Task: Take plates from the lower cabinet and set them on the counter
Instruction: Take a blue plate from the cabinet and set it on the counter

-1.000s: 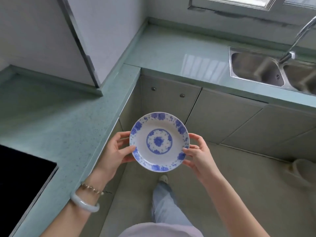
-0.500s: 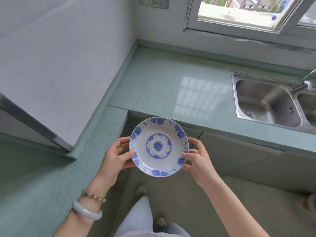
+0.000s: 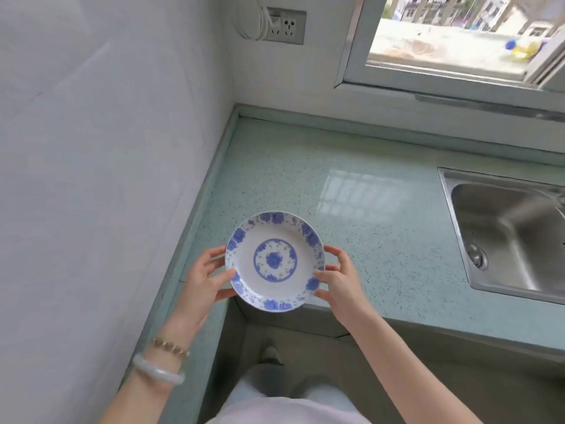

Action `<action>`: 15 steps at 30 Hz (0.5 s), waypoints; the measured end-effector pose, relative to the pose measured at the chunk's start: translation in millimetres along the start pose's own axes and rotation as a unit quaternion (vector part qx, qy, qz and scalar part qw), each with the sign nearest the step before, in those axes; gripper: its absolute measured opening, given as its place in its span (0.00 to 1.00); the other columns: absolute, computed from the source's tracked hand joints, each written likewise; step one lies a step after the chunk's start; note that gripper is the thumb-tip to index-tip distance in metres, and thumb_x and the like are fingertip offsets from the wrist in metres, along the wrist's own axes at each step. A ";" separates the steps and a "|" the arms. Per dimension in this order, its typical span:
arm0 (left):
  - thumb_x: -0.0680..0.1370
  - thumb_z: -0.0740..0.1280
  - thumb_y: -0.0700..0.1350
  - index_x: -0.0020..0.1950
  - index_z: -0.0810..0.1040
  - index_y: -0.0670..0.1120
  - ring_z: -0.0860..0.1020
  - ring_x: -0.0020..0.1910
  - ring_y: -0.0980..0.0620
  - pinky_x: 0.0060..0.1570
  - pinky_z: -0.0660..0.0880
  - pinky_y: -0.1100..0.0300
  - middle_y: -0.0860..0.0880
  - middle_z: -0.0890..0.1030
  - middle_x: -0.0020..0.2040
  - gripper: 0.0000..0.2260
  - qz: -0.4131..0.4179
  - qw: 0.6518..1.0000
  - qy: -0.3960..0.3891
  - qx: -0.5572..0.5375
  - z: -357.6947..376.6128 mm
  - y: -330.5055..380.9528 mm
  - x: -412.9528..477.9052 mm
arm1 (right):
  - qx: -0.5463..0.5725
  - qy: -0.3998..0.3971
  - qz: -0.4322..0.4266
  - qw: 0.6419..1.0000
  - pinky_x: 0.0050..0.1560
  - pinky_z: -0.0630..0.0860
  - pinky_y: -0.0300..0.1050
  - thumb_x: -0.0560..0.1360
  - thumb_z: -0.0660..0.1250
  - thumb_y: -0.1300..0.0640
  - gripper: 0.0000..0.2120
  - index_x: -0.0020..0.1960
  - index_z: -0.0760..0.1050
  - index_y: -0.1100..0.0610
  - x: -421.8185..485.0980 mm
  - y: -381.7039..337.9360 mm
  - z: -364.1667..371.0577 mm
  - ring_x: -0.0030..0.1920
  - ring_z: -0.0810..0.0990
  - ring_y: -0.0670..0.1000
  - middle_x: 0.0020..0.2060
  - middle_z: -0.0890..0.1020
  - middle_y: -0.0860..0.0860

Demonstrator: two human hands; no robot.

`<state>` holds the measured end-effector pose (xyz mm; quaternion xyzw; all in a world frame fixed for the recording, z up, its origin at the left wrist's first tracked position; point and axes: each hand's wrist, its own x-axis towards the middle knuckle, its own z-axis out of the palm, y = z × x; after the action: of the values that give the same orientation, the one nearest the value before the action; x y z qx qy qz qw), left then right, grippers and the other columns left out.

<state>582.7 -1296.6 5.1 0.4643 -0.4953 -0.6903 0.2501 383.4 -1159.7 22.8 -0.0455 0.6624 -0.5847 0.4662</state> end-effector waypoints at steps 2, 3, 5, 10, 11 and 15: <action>0.75 0.68 0.34 0.58 0.76 0.50 0.83 0.52 0.47 0.38 0.81 0.55 0.48 0.82 0.58 0.16 -0.014 1.000 0.006 -0.006 -4.1 0.4 25.1 | -0.006 0.002 0.004 1.000 0.41 0.82 0.52 0.72 0.60 0.74 0.24 0.61 0.69 0.50 22.9 -4.2 11.7 0.49 0.80 0.57 0.50 0.77 0.58; 0.75 0.68 0.34 0.59 0.76 0.50 0.83 0.52 0.46 0.38 0.81 0.55 0.47 0.82 0.58 0.16 -0.022 1.000 0.010 -0.008 -6.3 -0.5 36.5 | -0.012 0.002 0.005 1.000 0.39 0.81 0.51 0.72 0.60 0.74 0.24 0.61 0.69 0.50 33.7 -5.2 17.4 0.49 0.80 0.56 0.50 0.77 0.58; 0.75 0.68 0.33 0.61 0.76 0.49 0.82 0.53 0.45 0.37 0.81 0.56 0.46 0.81 0.59 0.17 -0.040 0.999 0.027 -0.013 -10.9 -4.8 56.4 | -0.039 0.002 0.002 0.999 0.38 0.81 0.49 0.73 0.61 0.73 0.24 0.62 0.68 0.51 54.1 -3.7 28.1 0.48 0.81 0.55 0.50 0.77 0.58; 0.75 0.67 0.30 0.63 0.76 0.48 0.82 0.52 0.44 0.36 0.82 0.55 0.45 0.80 0.60 0.20 -0.069 0.995 0.077 -0.013 -20.8 -21.0 89.5 | -0.170 0.006 -0.026 0.985 0.37 0.82 0.46 0.73 0.64 0.70 0.23 0.65 0.67 0.54 94.8 12.2 51.4 0.44 0.81 0.49 0.47 0.79 0.54; 0.75 0.67 0.30 0.62 0.76 0.49 0.82 0.52 0.45 0.36 0.82 0.55 0.45 0.80 0.61 0.21 -0.069 0.994 0.087 -0.011 -22.0 -23.2 94.7 | -0.186 0.002 -0.024 0.982 0.35 0.81 0.43 0.73 0.64 0.70 0.23 0.65 0.67 0.53 102.2 14.6 55.4 0.43 0.81 0.47 0.47 0.79 0.53; 0.74 0.66 0.30 0.60 0.77 0.51 0.79 0.58 0.40 0.49 0.80 0.45 0.44 0.80 0.61 0.21 -0.058 0.991 0.117 0.011 -24.9 -28.4 113.7 | -0.228 -0.005 -0.012 0.974 0.35 0.80 0.41 0.73 0.64 0.69 0.24 0.65 0.66 0.50 127.5 18.4 67.4 0.42 0.80 0.45 0.47 0.79 0.51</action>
<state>557.6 -1388.5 -67.6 0.5728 -0.4424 -0.6389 0.2610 365.9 -1280.5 -56.2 -0.1611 0.7750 -0.4237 0.4403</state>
